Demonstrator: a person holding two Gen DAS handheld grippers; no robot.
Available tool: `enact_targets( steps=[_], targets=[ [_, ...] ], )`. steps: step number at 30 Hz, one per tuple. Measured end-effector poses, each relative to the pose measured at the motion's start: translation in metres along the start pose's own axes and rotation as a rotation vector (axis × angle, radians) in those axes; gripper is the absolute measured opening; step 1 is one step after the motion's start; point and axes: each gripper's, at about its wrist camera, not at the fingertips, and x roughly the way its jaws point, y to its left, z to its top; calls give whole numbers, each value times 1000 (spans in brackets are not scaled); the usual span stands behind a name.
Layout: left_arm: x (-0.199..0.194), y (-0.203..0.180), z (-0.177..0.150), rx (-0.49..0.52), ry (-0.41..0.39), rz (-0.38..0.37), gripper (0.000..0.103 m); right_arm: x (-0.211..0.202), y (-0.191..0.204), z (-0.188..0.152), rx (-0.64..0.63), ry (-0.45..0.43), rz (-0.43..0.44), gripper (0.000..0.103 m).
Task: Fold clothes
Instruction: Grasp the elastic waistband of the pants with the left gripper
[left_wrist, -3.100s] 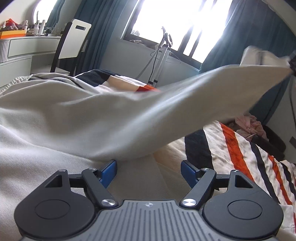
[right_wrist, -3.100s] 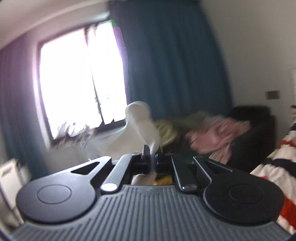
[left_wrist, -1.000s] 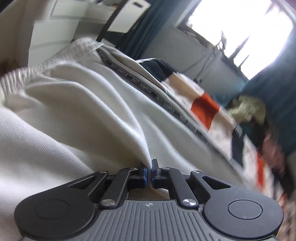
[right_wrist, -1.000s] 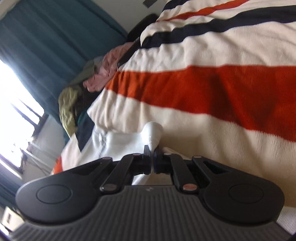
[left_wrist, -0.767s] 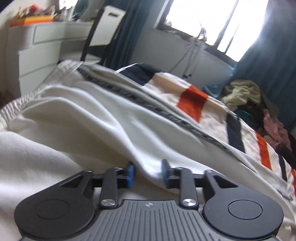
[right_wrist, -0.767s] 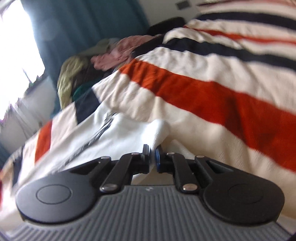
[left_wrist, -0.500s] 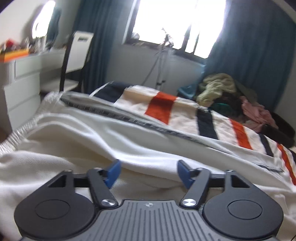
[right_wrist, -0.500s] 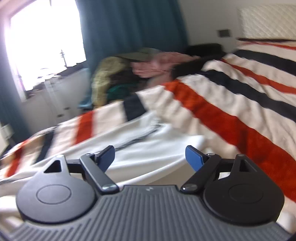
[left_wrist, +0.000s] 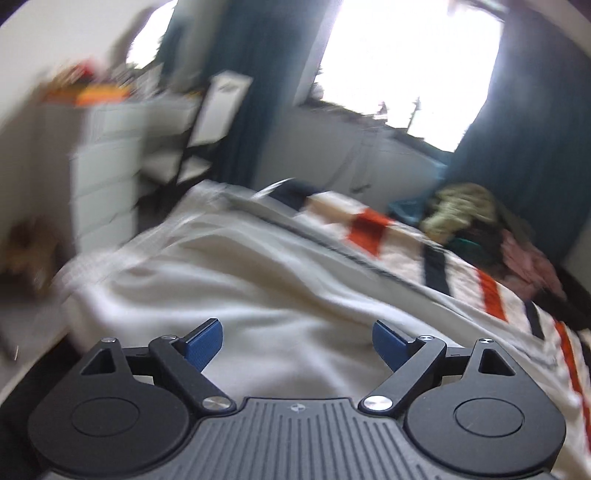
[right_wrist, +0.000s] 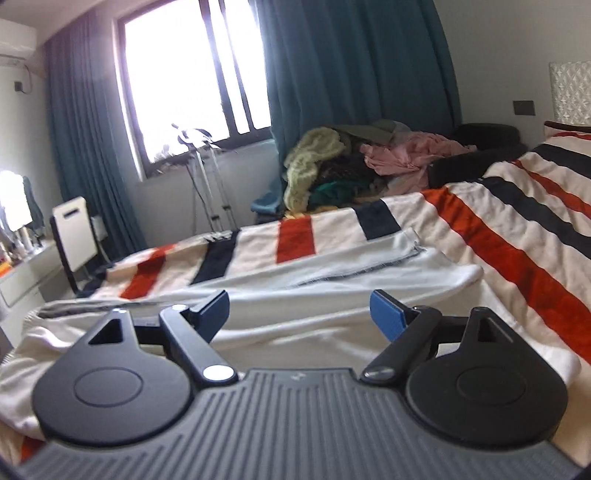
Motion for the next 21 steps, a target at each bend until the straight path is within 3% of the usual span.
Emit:
enact_targets(
  steps=[4, 10, 13, 16, 21],
  targets=[
    [-13, 35, 9, -133, 27, 63, 90, -3, 1, -3, 16, 3, -32, 85],
    [-5, 86, 22, -297, 41, 272, 90, -8, 3, -8, 40, 7, -79, 85],
    [1, 99, 24, -342, 69, 252, 90, -9, 1, -10, 57, 6, -97, 85],
    [1, 96, 30, -287, 27, 235, 89, -8, -2, -10, 69, 4, -114, 85],
    [8, 84, 28, -265, 32, 139, 86, -6, -11, -9, 104, 14, -112, 85]
  ],
)
